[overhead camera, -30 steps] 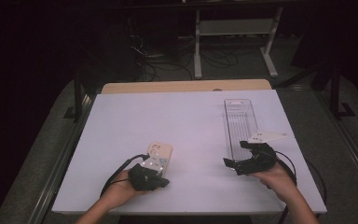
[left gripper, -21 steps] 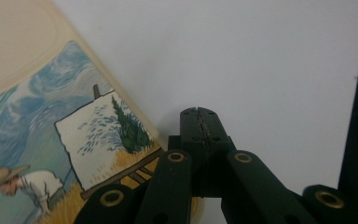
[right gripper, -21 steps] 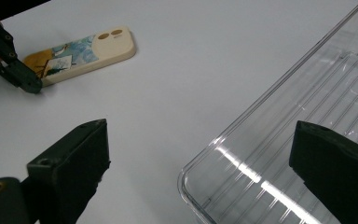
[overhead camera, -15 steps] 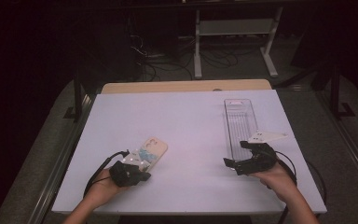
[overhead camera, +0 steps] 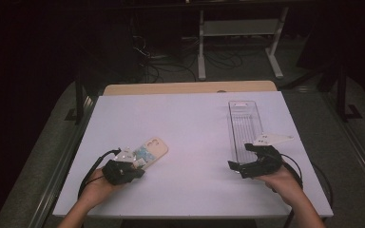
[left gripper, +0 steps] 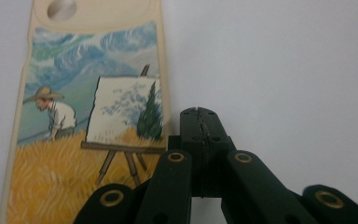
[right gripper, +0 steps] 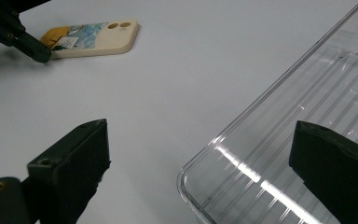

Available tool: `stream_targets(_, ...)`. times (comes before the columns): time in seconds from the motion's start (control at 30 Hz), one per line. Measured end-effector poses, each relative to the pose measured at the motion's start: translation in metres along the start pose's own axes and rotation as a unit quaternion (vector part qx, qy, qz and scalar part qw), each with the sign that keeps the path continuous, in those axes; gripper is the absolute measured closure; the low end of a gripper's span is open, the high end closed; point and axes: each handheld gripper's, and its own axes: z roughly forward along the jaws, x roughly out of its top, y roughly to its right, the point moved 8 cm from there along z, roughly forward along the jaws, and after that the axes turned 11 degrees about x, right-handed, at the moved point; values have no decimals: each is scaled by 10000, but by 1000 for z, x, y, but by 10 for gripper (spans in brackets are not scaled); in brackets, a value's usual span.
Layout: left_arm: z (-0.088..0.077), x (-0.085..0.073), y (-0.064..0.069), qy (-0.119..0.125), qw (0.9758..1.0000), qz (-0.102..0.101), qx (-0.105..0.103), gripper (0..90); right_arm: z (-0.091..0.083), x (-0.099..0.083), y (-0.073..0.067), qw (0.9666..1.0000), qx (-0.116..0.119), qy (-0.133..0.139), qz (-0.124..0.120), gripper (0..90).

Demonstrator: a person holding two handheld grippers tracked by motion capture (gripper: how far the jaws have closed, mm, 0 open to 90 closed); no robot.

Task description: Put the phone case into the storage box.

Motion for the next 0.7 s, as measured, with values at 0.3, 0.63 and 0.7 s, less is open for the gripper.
stream_targets(0.3, -10, 34, 7, 787, 9962, -179, -332, 569, 0, 0, 0, 10000, 1, 12, 1, 44)
stream_targets(0.63, -14, 42, 3, 1158, 9932, 83, -85, 0, -1, 0, 0, 10000, 4, -8, -8, 45)
stream_targets(0.7, -15, 42, 4, 1213, 9926, 23, -98, 0, -1, 0, 0, 10000, 10, -7, -15, 45)
